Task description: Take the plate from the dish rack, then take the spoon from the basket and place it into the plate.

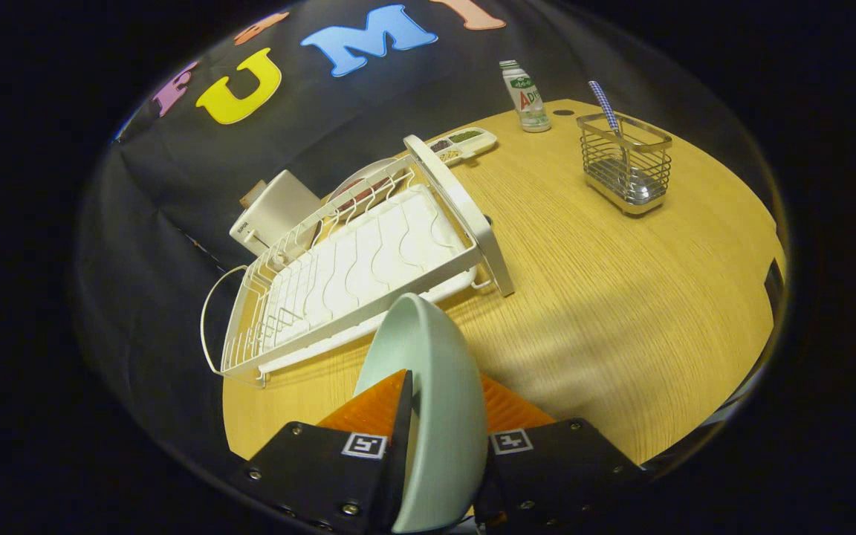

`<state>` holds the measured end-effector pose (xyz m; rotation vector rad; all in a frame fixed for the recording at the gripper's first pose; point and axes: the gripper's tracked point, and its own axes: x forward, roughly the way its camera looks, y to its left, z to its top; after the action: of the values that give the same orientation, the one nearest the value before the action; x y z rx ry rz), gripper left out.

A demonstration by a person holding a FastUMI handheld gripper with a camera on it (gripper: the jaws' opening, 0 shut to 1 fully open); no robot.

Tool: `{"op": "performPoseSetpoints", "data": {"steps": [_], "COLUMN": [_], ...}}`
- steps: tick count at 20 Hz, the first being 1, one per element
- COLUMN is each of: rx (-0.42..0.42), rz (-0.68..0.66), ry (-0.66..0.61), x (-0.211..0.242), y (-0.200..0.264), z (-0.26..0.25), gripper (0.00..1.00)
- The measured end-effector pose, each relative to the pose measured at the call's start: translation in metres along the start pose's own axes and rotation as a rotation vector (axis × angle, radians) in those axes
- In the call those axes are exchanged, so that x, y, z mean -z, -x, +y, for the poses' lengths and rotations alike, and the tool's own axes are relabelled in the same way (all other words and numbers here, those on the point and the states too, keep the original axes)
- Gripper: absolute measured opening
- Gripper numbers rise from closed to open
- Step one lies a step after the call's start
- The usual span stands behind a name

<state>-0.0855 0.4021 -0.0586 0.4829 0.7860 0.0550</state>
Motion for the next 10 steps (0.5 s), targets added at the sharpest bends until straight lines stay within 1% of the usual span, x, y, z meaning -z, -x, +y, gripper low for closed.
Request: {"op": "performPoseSetpoints", "data": {"steps": [2, 3, 4, 6, 7, 10], "rx": [0.027, 0.050, 0.059, 0.082, 0.094, 0.124], "rz": [0.000, -0.001, -0.004, -0.016, -0.023, -0.053], "ry": [-0.012, -0.014, -0.022, -0.034, -0.038, -0.045], "x": [0.000, 0.000, -0.001, -0.005, -0.008, -0.021], "y": [0.000, -0.001, -0.001, 0.001, 0.002, 0.005], "z": [-0.008, -0.015, -0.019, -0.029, -0.032, -0.042], "gripper": [0.38, 0.45, 0.55, 0.67, 0.70, 0.69]}}
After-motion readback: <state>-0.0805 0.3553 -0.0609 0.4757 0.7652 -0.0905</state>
